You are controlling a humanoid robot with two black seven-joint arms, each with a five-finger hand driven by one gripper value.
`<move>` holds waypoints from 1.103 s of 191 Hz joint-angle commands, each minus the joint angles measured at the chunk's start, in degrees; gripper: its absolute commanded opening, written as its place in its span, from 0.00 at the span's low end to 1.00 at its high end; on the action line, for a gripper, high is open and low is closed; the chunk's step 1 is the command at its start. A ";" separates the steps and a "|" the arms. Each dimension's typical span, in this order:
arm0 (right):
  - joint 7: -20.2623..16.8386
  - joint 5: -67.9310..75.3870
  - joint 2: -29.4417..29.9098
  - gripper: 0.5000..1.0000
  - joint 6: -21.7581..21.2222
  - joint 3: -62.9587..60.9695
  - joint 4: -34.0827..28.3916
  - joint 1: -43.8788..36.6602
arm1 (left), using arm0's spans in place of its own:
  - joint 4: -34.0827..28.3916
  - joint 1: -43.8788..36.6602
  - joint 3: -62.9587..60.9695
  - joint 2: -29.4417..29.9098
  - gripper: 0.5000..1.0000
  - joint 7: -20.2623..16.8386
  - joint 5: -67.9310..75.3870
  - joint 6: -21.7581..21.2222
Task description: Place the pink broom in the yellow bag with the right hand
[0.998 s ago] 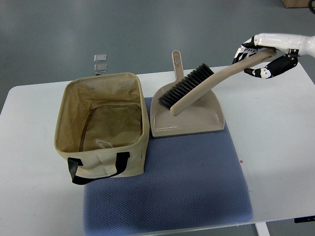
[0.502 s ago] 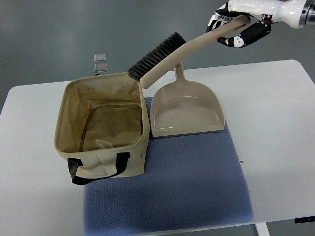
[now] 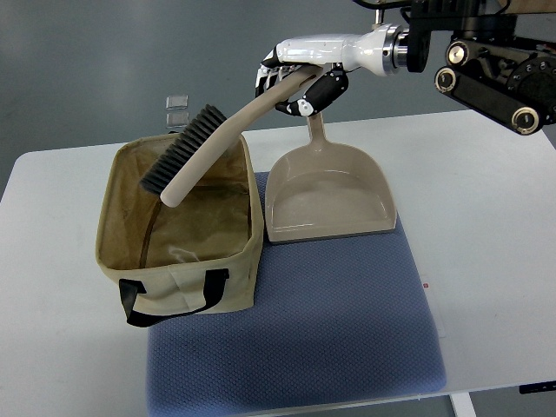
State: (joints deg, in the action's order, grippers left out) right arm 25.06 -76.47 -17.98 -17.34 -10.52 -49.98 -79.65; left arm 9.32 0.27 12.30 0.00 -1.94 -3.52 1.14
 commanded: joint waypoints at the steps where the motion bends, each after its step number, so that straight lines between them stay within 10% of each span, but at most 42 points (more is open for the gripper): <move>1: -0.89 -2.45 3.74 0.00 0.64 0.06 2.51 0.46 | 0.00 -0.01 0.00 0.00 1.00 0.01 0.00 0.00; 66: -0.98 -6.23 9.80 0.03 4.68 4.28 6.03 1.34 | 0.00 -0.01 0.00 0.00 1.00 0.01 0.00 0.00; 129: -0.89 -5.18 9.54 0.72 4.77 3.49 6.03 3.09 | 0.00 -0.01 0.00 0.00 1.00 0.01 0.00 0.00; 211: -0.89 -2.63 4.35 0.83 3.71 -4.95 5.77 4.59 | 0.00 -0.01 0.00 0.00 1.00 0.01 0.00 0.00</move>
State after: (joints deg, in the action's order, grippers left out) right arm 24.20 -80.96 -12.10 -13.47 -12.56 -44.21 -75.19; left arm 9.32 0.26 12.30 0.00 -1.96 -3.52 1.14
